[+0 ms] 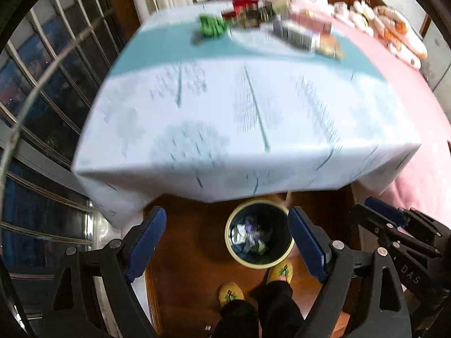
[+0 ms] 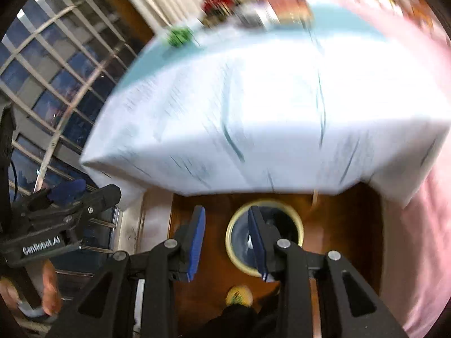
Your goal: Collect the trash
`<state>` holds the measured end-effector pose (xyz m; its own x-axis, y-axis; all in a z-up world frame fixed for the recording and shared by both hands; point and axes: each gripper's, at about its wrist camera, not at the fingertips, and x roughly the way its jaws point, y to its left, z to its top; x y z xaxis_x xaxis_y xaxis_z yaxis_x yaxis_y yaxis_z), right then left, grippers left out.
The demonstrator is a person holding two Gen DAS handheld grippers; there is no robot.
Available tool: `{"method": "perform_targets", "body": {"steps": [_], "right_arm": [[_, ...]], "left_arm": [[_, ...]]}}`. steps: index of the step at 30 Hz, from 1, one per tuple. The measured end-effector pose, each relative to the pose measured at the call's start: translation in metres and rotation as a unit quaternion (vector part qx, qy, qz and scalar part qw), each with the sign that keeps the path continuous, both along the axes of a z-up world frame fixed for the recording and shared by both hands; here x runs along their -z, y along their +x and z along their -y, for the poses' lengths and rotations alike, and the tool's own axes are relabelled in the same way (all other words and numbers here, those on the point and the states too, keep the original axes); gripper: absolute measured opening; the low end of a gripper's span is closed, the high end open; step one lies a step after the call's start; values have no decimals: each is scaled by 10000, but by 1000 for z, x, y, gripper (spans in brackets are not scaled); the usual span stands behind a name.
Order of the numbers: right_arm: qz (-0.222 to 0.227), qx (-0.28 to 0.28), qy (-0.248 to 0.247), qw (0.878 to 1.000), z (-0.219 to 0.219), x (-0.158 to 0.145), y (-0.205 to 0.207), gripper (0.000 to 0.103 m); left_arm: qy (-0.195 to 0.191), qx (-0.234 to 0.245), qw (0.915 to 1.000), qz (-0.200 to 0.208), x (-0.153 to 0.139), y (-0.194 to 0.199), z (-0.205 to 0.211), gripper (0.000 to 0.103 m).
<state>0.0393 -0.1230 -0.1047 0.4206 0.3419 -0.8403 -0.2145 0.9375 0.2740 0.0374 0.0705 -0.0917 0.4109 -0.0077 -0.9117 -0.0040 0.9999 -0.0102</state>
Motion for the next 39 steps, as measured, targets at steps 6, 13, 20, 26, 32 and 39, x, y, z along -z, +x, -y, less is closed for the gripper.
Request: {"method": "perform_targets", "body": {"steps": [6,13,20,26,32,39], "right_arm": [[582,-433,-182,9972,-5,-74,15,41],[1351,-643,-471,9876,1,-140,42,42],[2197,-987,-634,9685,3,-185,71,42],[2322,-1199,-625,9632,7,-199,108,42],[2124,-1136,-618,9686,12,-189,145,42],[1470,-931,-579,9830,9,-156,197,42]], "left_arm": [[-50,-153,9983,553,-65,4,-6,87],[29,-345,9928,1149,-124,19,-5,87],[164,-636,9843,1639,-169,35,3,87],[243,-957,9776,1859,-188,54,9,87],[-42,-1075,9808,1628,-186,90,5,87],[-241,-791,9876,1338,-163,156,-6,87]]}}
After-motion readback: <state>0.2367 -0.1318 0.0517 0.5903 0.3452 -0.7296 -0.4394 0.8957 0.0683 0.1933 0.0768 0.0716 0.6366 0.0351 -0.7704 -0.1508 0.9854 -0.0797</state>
